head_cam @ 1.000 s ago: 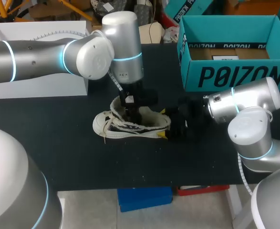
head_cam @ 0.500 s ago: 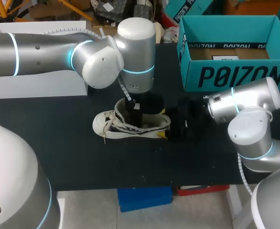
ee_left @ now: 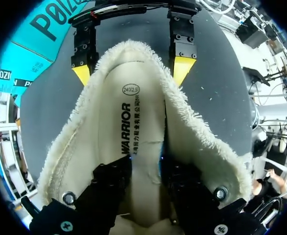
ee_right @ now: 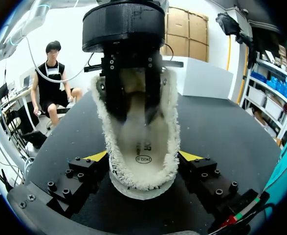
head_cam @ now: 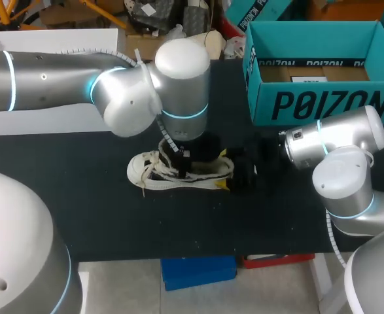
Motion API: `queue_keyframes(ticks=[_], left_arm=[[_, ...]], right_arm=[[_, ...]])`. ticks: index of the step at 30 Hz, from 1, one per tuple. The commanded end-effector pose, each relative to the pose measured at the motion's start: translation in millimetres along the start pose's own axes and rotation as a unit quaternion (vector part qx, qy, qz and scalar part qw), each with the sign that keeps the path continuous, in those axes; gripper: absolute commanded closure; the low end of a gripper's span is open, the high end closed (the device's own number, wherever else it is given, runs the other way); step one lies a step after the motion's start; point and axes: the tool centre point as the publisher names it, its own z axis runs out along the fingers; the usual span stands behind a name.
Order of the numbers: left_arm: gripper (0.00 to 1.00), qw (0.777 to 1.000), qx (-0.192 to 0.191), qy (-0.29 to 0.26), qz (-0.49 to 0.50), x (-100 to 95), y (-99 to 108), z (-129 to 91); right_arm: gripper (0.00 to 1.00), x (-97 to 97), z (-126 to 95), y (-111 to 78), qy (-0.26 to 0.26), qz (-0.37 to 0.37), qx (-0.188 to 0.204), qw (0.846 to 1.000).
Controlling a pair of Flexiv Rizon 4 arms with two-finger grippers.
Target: Take the shoe out of the shoebox, open the shoe tongue, remove and reinsert the insole, then place the shoe into the shoebox
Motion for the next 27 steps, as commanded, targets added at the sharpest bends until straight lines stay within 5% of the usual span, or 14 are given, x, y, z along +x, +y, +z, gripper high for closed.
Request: queue_keyframes(ticks=[1,18,27], left_arm=[[0.62,0.998,0.015,-0.061,0.005,9.9,10,43],[0.55,0.985,0.03,-0.17,0.02,-2.4,9,80],[0.53,0.972,0.048,-0.23,-0.018,-41.3,15,75]], right_arm=[[1.0,-0.4,0,-1.0,-0.001,0.001,0.001,1.0],[1.0,-0.4,0,-1.0,-0.001,0.001,0.001,1.0],[1.0,-0.4,0,-1.0,-0.001,0.001,0.001,1.0]])
